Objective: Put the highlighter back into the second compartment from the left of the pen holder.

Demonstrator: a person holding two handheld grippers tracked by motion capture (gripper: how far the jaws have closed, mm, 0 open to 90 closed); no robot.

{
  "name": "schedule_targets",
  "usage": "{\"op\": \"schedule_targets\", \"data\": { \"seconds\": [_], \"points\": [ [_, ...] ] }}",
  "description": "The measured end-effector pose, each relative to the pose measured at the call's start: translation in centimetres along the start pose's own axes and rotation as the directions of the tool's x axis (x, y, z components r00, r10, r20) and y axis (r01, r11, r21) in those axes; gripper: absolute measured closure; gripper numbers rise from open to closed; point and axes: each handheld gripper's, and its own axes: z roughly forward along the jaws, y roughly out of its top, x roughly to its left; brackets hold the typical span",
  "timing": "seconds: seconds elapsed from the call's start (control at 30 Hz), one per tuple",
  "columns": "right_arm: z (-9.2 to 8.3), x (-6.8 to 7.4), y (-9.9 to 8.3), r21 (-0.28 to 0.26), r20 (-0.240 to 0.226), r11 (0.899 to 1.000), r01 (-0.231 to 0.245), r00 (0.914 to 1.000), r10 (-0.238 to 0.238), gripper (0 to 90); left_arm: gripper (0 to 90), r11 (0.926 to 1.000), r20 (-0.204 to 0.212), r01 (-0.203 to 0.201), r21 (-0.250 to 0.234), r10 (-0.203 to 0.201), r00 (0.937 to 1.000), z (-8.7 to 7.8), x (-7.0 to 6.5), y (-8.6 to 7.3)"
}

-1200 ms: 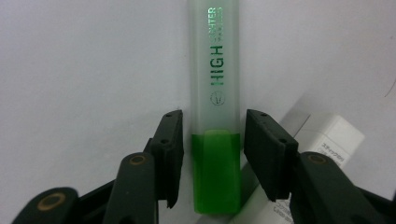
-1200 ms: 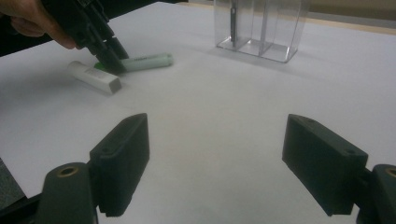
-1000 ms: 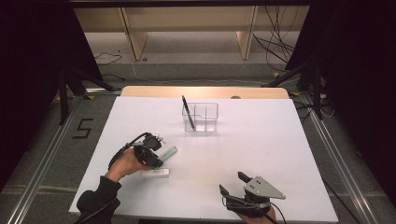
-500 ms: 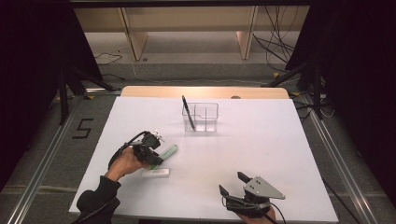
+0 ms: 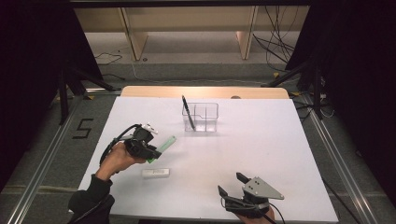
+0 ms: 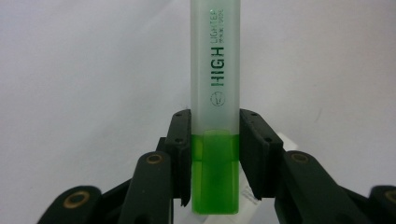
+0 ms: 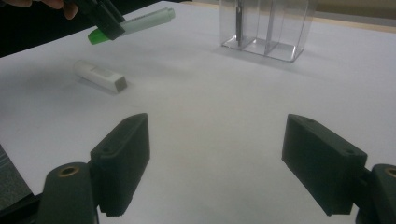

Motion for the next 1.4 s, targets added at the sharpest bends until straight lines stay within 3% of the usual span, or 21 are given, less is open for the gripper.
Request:
{"op": "schedule_targets", "data": {
  "seconds": [0.27, 0.47, 0.63, 0.9, 1.0, 1.13, 1.27, 1.4],
  "points": [
    [0.0, 0.1, 0.0, -0.003, -0.007, 1.000, 0.003, 1.0000, -0.003, 23.7, 66.6, 0.9976, 0.078, -0.067, 0.020, 0.065, 0.9949, 0.6, -2.7, 1.1],
    [0.0, 0.2, 0.0, -0.012, -0.014, 1.000, 0.006, 0.9999, -0.006, 23.1, 66.6, 0.9919, 0.132, -0.123, 0.031, 0.118, 0.9842, 1.3, -5.2, 1.8],
    [-0.2, 0.3, 0.1, -0.029, -0.026, 1.000, 0.012, 0.9996, -0.013, 21.6, 66.6, 0.9824, 0.169, -0.181, 0.047, 0.170, 0.9708, 1.9, -7.2, 2.4],
    [-0.2, 0.4, 0.2, -0.032, -0.025, 0.999, 0.028, 0.9993, -0.029, 20.5, 66.6, 0.9749, 0.202, -0.218, 0.047, 0.204, 0.9580, 2.2, -9.0, 2.8],
    [-0.1, 0.7, 0.3, -0.034, -0.015, 0.998, 0.060, 0.9980, -0.061, 20.2, 66.6, 0.9715, 0.207, -0.232, 0.051, 0.217, 0.9541, 2.2, -9.3, 2.9],
    [0.0, 1.6, 0.6, -0.032, -0.001, 0.987, 0.158, 0.9873, -0.159, 19.9, 66.6, 0.9702, 0.213, -0.236, 0.057, 0.219, 0.9523, 2.2, -9.6, 3.0],
    [0.2, 2.5, 0.9, -0.038, -0.003, 0.976, 0.214, 0.9768, -0.214, 19.7, 66.6, 0.9663, 0.215, -0.249, 0.064, 0.230, 0.9490, 1.9, -10.2, 3.1],
    [0.3, 3.6, 1.1, -0.042, 0.012, 0.953, 0.301, 0.9536, -0.301, 20.1, 66.6, 0.9596, 0.226, -0.272, 0.071, 0.250, 0.9414, 1.3, -10.7, 3.2]
  ]
}}
